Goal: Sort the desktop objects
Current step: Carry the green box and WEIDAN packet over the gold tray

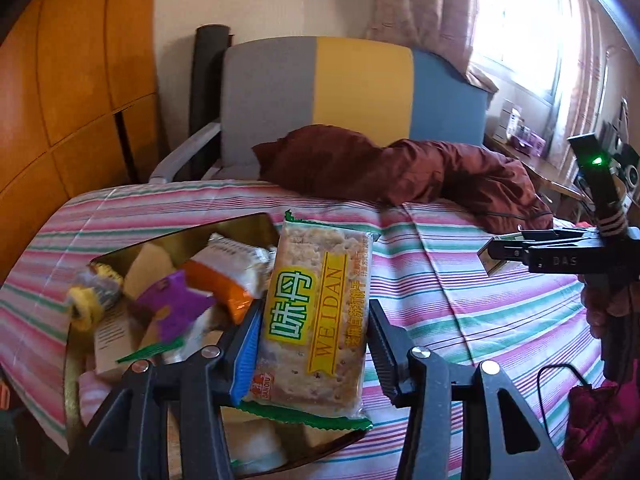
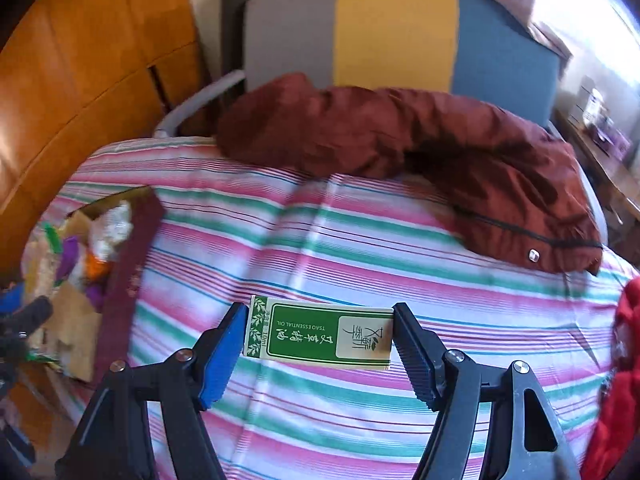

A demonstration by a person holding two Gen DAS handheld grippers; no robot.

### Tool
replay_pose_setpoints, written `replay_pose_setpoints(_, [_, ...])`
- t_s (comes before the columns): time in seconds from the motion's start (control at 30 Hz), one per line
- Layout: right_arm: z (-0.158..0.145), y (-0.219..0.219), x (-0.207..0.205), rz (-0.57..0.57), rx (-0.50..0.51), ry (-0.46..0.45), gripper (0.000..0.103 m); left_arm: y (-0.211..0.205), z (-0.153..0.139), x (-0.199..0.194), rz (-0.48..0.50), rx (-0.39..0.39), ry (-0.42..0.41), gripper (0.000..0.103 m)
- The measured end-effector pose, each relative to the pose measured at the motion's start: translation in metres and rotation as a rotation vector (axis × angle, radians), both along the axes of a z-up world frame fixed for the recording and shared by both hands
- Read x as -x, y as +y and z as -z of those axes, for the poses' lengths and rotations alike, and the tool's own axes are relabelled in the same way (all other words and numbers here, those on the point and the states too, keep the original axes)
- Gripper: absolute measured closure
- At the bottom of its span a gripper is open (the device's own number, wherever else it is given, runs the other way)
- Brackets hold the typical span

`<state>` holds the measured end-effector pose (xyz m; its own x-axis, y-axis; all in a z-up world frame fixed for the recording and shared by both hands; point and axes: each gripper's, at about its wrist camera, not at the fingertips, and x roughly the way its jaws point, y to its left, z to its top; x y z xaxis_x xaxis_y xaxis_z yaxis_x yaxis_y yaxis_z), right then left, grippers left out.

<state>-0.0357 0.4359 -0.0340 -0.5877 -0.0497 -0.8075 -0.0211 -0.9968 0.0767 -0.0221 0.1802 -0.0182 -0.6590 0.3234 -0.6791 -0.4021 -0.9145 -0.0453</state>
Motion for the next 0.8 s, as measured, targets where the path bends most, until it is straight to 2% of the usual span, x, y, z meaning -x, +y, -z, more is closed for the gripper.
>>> replay_pose_setpoints(0.37, [-0.017,-0.102,-0.006,-0.131,0.09,0.059,0.03,-0.061,0.003,0.0,-0.101,-0.048,-0.018,0.053])
replay_pose_setpoints(0.63, [-0.018,-0.174,-0.014,-0.222,0.154,0.1,0.03,-0.128,0.001,0.001,-0.232,-0.084,-0.012,0.053])
replay_pose_setpoints(0.8, [-0.015,-0.199,-0.006,-0.249,0.175,0.096,0.03,-0.16,0.011,0.003,-0.308,-0.081,-0.028,0.053])
